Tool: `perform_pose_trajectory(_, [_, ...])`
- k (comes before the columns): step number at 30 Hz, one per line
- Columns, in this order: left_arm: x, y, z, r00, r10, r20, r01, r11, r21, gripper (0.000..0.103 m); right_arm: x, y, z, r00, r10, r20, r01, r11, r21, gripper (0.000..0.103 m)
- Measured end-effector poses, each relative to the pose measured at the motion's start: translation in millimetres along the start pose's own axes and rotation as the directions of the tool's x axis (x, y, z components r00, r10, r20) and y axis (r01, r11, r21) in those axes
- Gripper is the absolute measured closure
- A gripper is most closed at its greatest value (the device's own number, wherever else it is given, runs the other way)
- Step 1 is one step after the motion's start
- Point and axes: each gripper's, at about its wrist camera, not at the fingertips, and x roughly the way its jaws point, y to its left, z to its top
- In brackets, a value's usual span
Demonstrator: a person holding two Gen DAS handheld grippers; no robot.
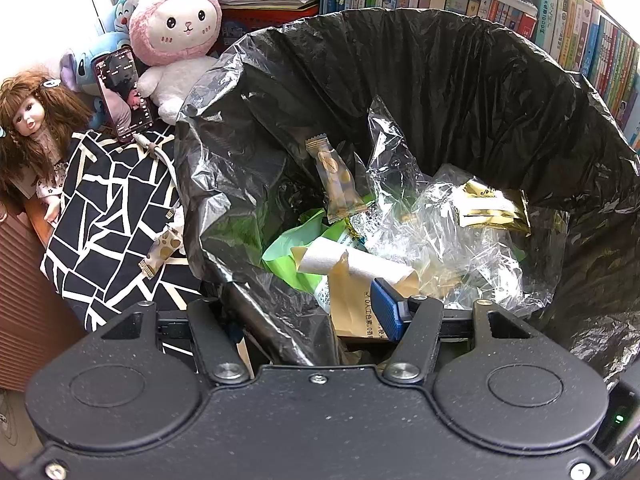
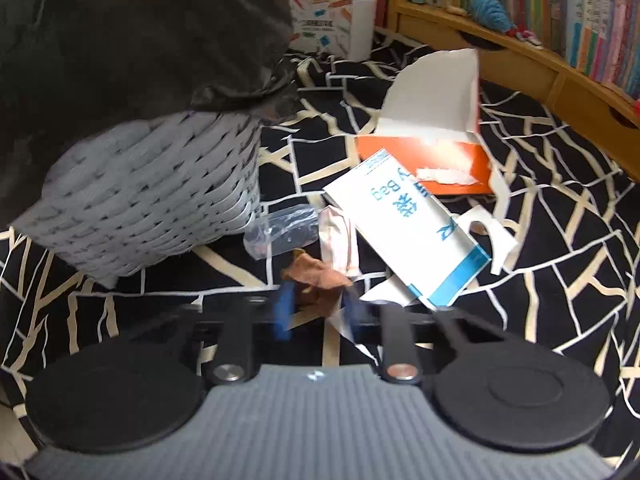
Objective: Collect trash
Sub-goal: 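Carry the brown scrap over the trash bin and release it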
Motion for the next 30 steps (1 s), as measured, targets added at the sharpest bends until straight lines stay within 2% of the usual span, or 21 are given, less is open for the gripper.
perform_pose_trajectory(9, [0,0,0,1.000,-0.002,0.003,0.002,1.000,-0.008,0.044,-53,-23,4,0.993,0.007,0.119,-0.016,0.997,0.080,0.076])
perform_pose_trajectory(14, [0,1,0,1.000,-0.005,0.005,0.005,1.000,-0.009,0.044,-92,-50,24,0.972,-0.021,0.234,-0.020,0.985,0.171,0.076])
perform_pose_trajectory(18, [0,1,0,1.000,-0.004,0.005,0.004,1.000,-0.009,0.044,-131,-61,48,0.933,-0.024,0.359,-0.049,0.980,0.193,0.076])
perform_pose_trajectory(23, [0,1,0,1.000,-0.004,0.005,0.004,1.000,-0.009,0.044,-176,-59,79,0.863,0.033,0.503,-0.124,0.981,0.148,0.075])
perform_pose_trajectory(27, [0,2,-1,1.000,-0.004,0.005,0.004,1.000,-0.011,0.044,-195,-38,97,0.819,0.115,0.562,-0.182,0.981,0.066,0.073])
perform_pose_trajectory(30, [0,2,-1,1.000,-0.004,0.006,0.004,1.000,-0.012,0.044,-194,-18,110,0.805,0.179,0.566,-0.216,0.976,-0.001,0.072])
